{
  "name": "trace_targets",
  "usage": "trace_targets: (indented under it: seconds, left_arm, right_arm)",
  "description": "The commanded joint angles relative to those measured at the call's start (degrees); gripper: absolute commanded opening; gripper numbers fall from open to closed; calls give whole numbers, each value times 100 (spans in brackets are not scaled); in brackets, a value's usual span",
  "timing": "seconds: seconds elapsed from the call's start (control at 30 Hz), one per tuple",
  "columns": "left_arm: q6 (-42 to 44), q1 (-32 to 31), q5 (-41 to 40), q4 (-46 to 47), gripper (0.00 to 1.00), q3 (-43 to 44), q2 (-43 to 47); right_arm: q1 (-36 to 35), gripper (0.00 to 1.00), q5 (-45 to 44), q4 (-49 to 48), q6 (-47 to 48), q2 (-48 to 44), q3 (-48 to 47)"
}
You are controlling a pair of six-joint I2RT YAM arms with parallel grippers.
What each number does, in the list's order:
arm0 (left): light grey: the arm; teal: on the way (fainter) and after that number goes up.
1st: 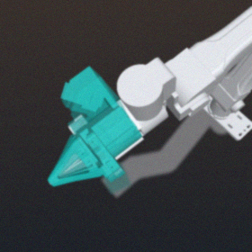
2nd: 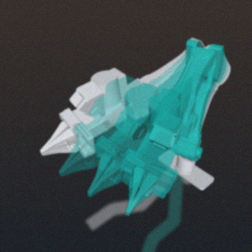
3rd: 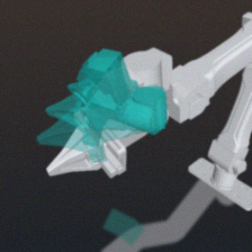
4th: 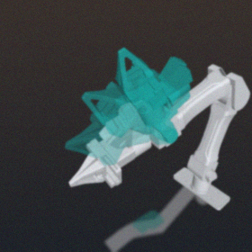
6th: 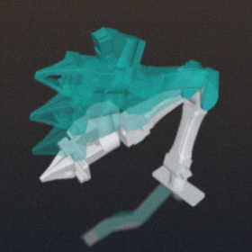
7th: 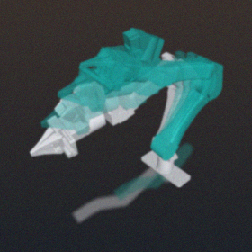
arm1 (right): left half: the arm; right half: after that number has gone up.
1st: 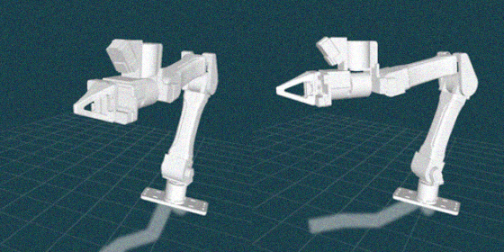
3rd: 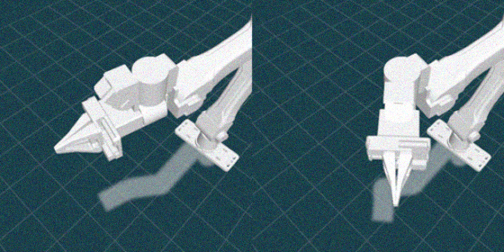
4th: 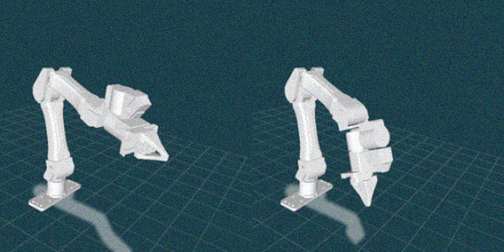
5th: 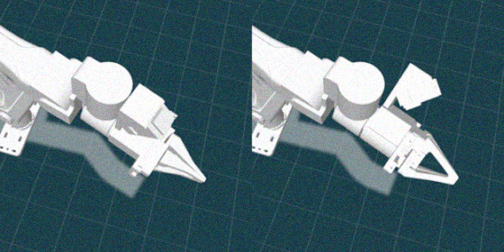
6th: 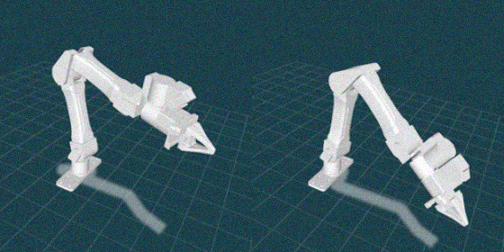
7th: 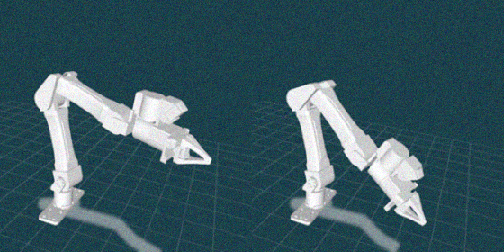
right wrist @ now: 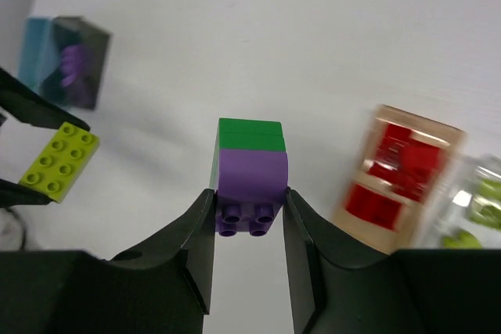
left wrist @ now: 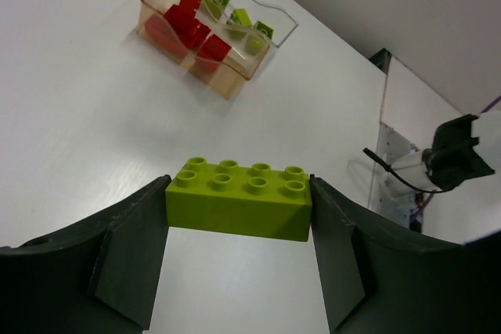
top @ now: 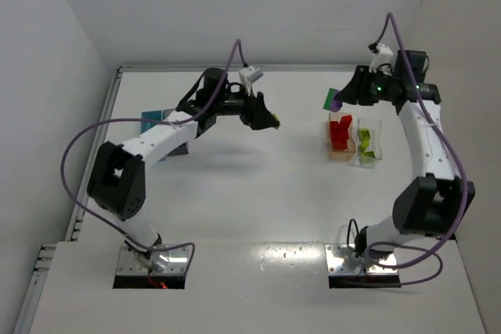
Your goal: Sort the legos into containers by color
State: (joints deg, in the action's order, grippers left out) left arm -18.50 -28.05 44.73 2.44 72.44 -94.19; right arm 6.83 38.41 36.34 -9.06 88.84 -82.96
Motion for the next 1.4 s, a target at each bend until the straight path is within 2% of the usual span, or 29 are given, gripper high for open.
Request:
trace_targets:
  seconds: [0.0, 0.13, 0.33, 0.5, 0.63, 0.73, 1.0, 1.17, 1.37]
  left_arm:
    - [382, -367, -140, 266, 24, 822, -634]
    - [716, -859, -368, 213, 23, 1806, -1504]
    - [962, -1562, -421, 46, 23, 3467, -2971]
    - [962, -1923, -483, -33, 23, 4776, -3947]
    - [1252, -2274, -719, 20, 23, 5436, -4598]
    - [1358, -2406, -1009, 379, 25, 5771, -5063]
    - [603, -2468, -1352, 1987, 25, 5965, -5768]
    - [541, -2521, -1765, 2226, 25, 6176, -5962]
    - [400, -2582, -1871, 2595, 25, 6448, -6251]
  right_arm:
    - [335, 2, -1247, 66, 185, -647, 323]
    - [898, 2, -2125, 66, 238, -1140, 535]
    - [1417, 2, -2855, 119, 291, -1527, 728]
    - [1646, 2, -3243, 119, 343, -1580, 781]
    - [1970, 2, -3296, 224, 343, -1633, 720]
    - [2102, 2, -3104, 277, 343, -1633, 667]
    - [2428, 2, -2577, 330, 291, -1633, 781]
    - [2543, 2, -2295, 383, 238, -1580, 843]
    - [2595, 2, -2180, 383, 238, -1580, 895]
